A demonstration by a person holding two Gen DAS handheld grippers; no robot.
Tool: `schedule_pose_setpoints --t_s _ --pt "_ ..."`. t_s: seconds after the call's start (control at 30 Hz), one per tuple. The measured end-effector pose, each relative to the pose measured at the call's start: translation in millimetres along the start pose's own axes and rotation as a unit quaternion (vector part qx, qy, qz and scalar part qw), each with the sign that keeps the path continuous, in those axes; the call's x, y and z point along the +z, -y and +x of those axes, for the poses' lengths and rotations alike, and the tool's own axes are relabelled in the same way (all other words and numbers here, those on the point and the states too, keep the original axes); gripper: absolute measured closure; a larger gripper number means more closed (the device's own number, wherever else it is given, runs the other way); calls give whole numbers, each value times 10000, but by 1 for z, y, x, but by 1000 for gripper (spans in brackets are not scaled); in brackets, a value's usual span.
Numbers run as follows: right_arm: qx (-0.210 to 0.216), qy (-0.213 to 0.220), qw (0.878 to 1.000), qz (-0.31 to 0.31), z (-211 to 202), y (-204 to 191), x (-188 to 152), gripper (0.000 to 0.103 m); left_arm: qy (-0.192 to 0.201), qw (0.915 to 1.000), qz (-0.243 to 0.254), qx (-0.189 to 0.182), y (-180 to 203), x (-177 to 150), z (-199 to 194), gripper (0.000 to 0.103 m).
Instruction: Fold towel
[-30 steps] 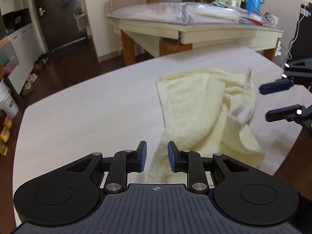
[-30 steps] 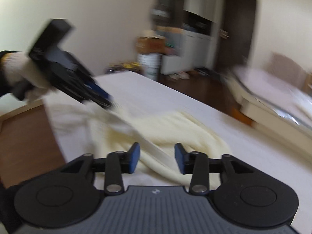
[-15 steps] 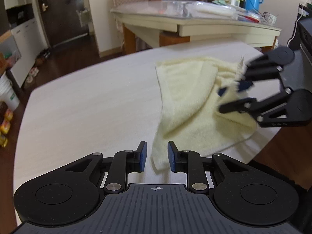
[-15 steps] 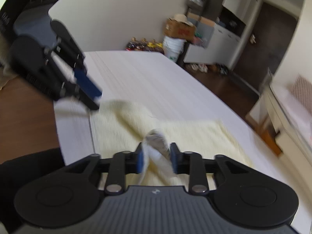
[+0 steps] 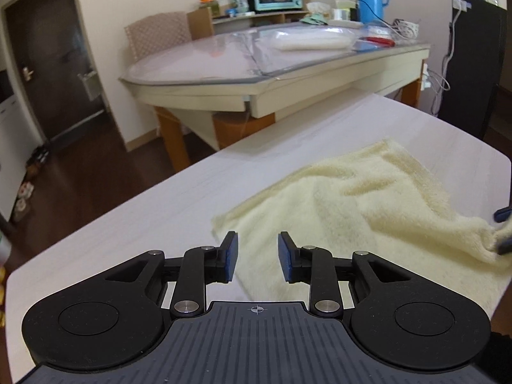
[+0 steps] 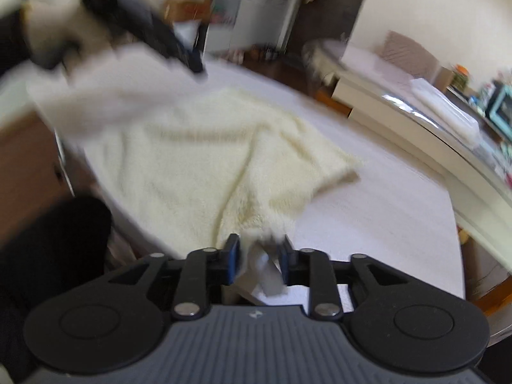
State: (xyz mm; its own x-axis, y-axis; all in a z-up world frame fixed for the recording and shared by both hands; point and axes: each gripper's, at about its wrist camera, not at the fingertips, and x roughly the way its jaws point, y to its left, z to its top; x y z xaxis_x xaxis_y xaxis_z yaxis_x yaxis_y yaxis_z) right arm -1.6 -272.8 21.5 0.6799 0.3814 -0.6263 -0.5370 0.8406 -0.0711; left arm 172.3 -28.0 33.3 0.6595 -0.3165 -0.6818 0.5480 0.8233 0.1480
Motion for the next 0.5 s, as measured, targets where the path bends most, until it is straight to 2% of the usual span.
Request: schedule_pose_setpoints --t_s 0.07,0.13,0.37,0.43,0.5 --pt "-173 209 9996 53 1 6 6 69 -121 9998 125 30 3 3 18 74" --pt "-534 332 9980 2 11 18 14 68 -215 9997 103 -7 2 2 30 75" --pt "-777 321 9964 -127 55 55 34 67 -312 9994 -109 -77 -8 -3 48 75" --pt "-773 219 9961 -360 77 60 40 67 -328 9993 -41 174 -11 -5 48 74" --pt "-752 95 9957 -527 98 63 42 67 -296 9992 -79 272 -19 -9 46 72"
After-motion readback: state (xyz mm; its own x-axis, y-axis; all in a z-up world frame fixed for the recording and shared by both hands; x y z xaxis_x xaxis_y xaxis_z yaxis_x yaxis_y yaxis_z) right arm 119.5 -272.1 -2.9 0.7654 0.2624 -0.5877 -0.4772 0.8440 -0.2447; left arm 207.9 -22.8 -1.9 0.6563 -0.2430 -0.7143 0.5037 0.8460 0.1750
